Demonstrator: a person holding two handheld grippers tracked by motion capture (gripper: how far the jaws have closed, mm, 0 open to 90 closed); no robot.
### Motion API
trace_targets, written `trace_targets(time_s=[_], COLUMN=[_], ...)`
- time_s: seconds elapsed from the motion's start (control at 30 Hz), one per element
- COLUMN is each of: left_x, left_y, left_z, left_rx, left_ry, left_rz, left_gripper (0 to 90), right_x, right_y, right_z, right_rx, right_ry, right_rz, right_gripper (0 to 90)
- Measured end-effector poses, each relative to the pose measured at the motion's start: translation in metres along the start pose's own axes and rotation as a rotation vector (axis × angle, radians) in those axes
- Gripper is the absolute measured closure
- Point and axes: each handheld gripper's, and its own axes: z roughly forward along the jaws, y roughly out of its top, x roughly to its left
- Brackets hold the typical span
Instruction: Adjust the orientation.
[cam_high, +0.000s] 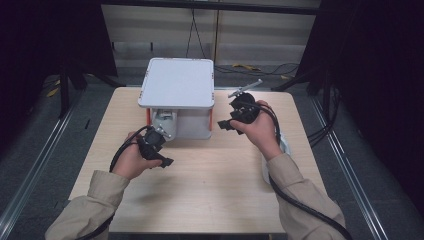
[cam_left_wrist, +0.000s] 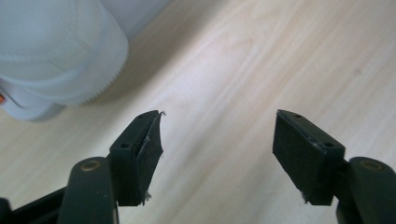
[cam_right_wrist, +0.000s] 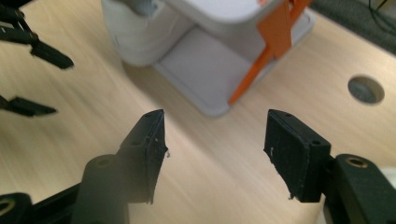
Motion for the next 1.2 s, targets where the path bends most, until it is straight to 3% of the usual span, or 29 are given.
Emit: trace_targets(time_s=[0.23,0.47,0.73,0.97,1.2], left_x=[-0.007,-0.009,-0.007,-0.008,-0.008], left_y=[-0.019,-0.034,-0.043,-0.044,-0.041], left_z=[0.001,0.001,0.005,0.004,0.005], left_rx=[-0.009,-0.024,-0.015,-0.016,-0.025], left_ry=[-0.025,-0.023,-0.035,-0.043,-0.041], left_rz=[-0.019,-0.033,-0.041,-0.047,-0.043], left_gripper=[29.3,28.6,28.2,27.9,27.8], right_x=[-0.013,-0.019,-0.019,-0.026,-0.031], right_y=[-0.028,-0.049,-0.070,-0.088,-0.104], right_z=[-0.013,-0.021,-0.027,-0.041,-0.040], right_rx=[0.066,0.111,0.167,0.190,0.235], right_ry=[-0.013,-0.045,-0.076,-0.108,-0.121], right_rz=[0.011,0.021,0.082,0.159,0.220], right_gripper=[36.9,37.5,42.0,48.2,52.2])
